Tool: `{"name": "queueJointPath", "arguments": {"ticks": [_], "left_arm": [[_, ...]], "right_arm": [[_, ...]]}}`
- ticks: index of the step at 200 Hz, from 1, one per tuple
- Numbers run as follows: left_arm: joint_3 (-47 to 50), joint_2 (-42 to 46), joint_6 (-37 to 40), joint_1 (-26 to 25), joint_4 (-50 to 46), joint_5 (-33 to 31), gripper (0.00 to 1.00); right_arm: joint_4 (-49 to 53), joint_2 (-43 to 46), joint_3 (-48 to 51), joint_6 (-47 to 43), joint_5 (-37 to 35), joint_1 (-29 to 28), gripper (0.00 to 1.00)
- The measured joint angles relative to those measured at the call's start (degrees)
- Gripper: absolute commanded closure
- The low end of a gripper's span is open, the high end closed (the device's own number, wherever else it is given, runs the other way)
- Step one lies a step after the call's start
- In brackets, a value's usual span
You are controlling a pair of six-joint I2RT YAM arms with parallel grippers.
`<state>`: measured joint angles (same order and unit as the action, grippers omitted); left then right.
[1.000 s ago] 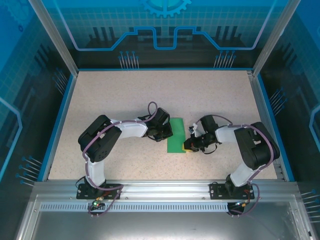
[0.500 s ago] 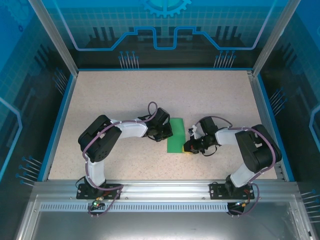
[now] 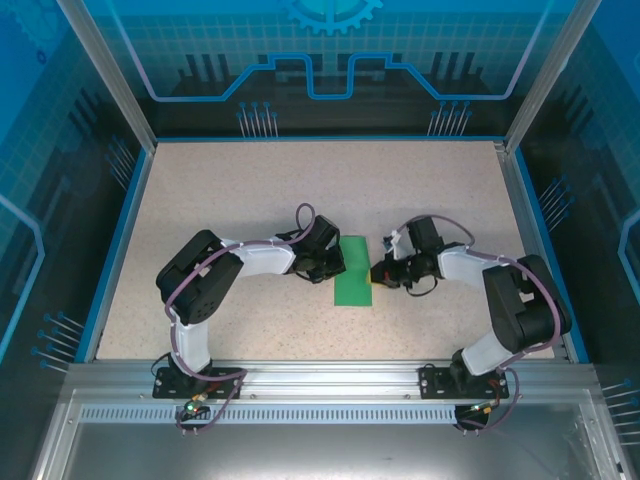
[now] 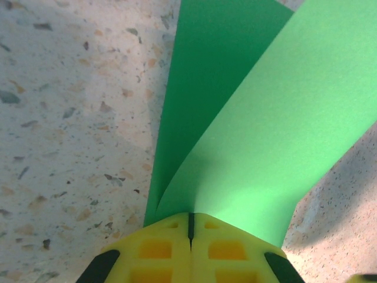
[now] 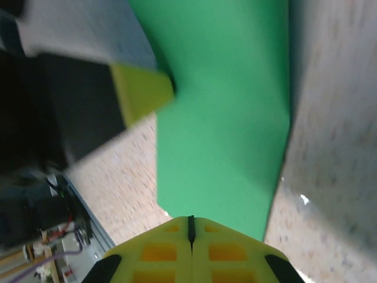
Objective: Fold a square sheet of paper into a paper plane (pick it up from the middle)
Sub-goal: Fold the square sheet of paper in half at the center of the table.
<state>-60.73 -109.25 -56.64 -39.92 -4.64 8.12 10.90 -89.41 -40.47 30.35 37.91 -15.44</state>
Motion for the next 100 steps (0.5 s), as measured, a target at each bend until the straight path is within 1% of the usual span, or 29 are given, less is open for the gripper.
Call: {"name": "queueJointPath", "arguments": {"ticks": [31, 72, 100], "left_arm": [[0.0, 0.0, 0.0, 0.0, 0.0, 0.0, 1.00], [-0.2, 0.0, 0.0, 0.0, -0.2, 0.0, 1.00], [-0.3, -0.1, 0.2, 0.0, -0.6, -0.2, 1.00]], "right_arm": [[-1.3, -3.5, -5.0, -0.5, 1.2, 1.2, 1.00], [-2.0, -8.8, -5.4, -0.6, 2.0, 1.2, 1.00], [-2.0, -11.3, -5.4, -1.3, 0.9, 1.2, 1.00]]}}
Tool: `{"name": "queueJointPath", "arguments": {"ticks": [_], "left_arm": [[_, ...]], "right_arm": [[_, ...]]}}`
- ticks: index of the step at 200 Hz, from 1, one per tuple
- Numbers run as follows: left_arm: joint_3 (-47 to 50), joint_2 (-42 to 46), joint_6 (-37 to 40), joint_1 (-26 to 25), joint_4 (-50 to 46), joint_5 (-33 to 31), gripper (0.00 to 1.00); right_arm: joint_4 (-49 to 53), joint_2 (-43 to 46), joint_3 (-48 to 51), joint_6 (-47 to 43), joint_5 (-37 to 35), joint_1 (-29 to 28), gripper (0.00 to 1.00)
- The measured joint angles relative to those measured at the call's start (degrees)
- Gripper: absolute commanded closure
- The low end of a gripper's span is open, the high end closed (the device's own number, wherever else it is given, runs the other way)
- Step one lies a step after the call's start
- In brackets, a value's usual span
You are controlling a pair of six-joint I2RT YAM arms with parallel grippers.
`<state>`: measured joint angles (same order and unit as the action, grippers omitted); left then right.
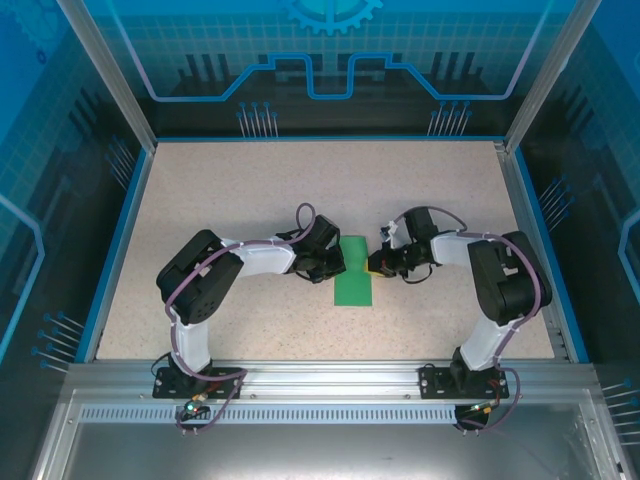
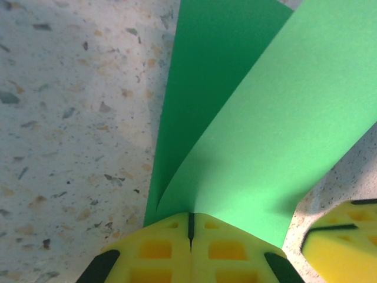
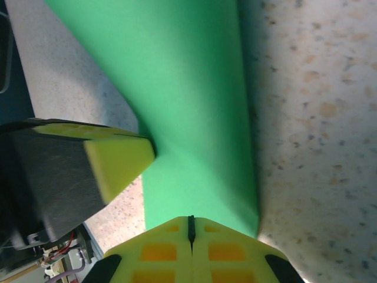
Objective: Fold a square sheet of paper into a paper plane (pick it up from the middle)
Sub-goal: Fold the square sheet of paper in half at the center of the table.
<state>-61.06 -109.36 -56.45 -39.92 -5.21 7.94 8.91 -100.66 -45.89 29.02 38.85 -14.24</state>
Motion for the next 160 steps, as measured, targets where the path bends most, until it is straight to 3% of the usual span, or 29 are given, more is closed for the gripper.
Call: {"name": "queueJointPath", "arguments": {"ticks": [160], "left_arm": [[-0.3, -0.1, 1.0, -0.1, -0.6, -0.2, 1.00]], "right_arm": [[0.5, -4.4, -6.2, -1.9, -1.0, 0.4, 1.00]]}}
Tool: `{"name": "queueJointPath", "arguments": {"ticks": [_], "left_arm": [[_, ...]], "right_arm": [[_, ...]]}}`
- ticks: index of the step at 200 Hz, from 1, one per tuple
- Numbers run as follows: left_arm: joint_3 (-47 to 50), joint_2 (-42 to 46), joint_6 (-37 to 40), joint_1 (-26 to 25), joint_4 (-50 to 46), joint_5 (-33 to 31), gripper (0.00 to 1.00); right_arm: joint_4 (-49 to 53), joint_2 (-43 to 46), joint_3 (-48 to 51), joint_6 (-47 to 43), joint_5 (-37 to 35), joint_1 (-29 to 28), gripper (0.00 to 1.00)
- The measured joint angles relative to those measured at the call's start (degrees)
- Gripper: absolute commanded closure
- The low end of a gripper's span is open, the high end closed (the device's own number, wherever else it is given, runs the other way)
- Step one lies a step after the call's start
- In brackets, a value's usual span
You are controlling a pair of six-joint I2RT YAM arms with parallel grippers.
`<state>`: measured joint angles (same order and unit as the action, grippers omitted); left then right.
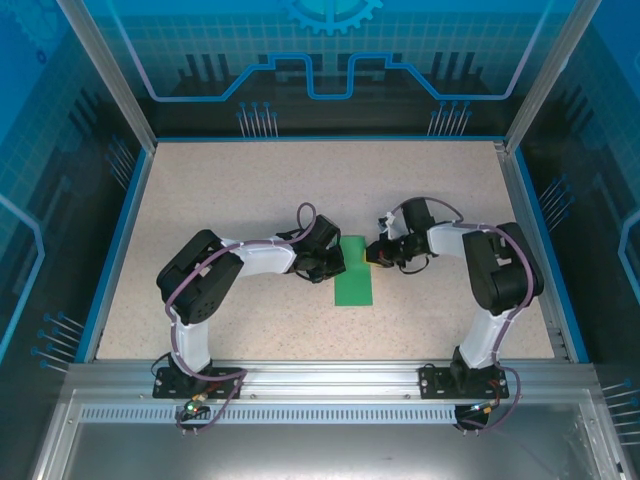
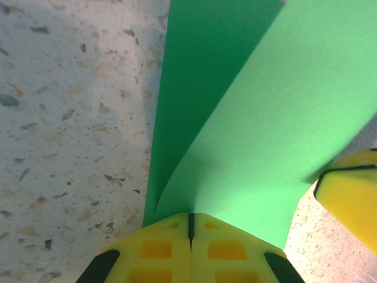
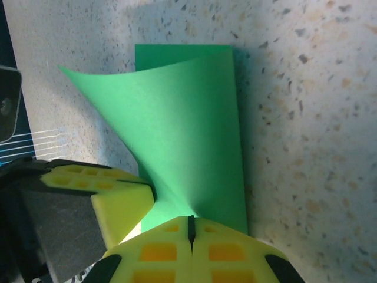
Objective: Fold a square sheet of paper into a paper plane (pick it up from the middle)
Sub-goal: Fold the square sheet of paper in half at the center of the table.
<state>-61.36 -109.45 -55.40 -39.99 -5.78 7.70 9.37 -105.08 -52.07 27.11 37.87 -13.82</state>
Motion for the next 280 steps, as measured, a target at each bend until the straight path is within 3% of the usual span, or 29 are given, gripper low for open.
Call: {"name": "queueJointPath", "arguments": {"ticks": [280], "left_arm": [[-0.3, 0.0, 0.1, 0.0, -0.8, -0.3, 1.00]], "right_arm": [[4.1, -5.4, -7.0, 0.0, -1.4, 1.2, 1.00]]}}
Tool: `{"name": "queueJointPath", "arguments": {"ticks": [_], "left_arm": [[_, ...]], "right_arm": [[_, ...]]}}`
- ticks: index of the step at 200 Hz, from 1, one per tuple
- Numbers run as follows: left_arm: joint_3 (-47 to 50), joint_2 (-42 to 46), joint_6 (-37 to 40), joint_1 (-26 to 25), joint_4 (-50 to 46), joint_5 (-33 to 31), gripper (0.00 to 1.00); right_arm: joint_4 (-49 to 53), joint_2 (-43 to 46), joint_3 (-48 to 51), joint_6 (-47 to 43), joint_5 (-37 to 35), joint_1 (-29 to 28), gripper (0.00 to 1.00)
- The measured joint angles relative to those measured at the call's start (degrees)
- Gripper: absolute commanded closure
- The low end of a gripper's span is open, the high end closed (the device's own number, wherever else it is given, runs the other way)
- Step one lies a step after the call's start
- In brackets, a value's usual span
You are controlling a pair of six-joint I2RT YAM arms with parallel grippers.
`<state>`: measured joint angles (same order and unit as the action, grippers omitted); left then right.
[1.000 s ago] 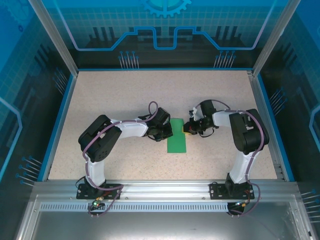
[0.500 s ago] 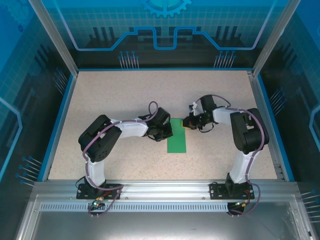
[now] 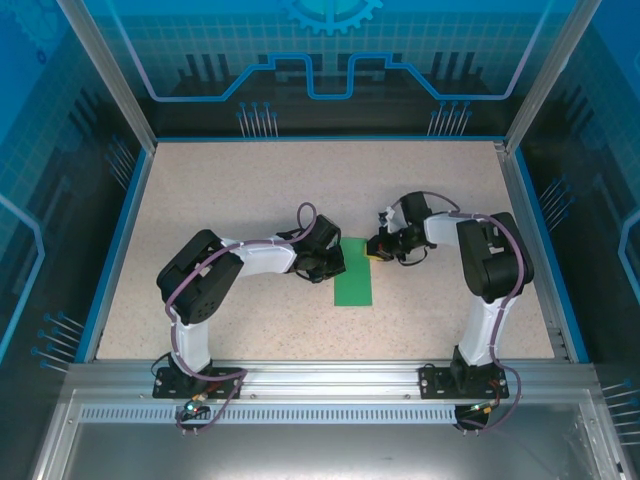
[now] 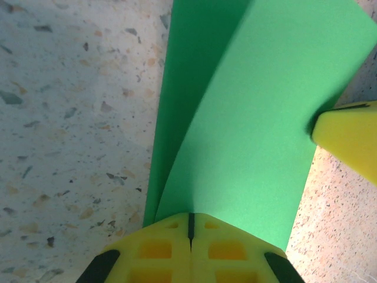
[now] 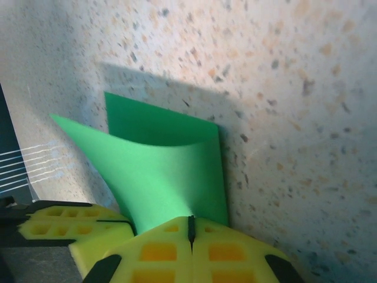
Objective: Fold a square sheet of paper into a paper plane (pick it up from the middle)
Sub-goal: Fold the square sheet of paper in half at the center of the table.
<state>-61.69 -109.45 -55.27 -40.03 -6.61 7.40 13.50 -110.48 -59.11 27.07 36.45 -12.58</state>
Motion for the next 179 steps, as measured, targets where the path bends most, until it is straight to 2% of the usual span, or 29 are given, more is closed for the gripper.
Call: {"name": "queueJointPath", "arguments": {"ticks": [81, 179], "left_arm": [[0.0, 0.0, 0.1, -0.1, -0.1, -0.2, 1.00], [0.0, 0.0, 0.1, -0.2, -0.2, -0.3, 1.00]], "right_arm": [[0.5, -3.4, -3.6, -0.2, -0.8, 0.3, 1.00], [2.8, -3.1, -6.8, 0.1, -0.9, 0.4, 1.00]]}}
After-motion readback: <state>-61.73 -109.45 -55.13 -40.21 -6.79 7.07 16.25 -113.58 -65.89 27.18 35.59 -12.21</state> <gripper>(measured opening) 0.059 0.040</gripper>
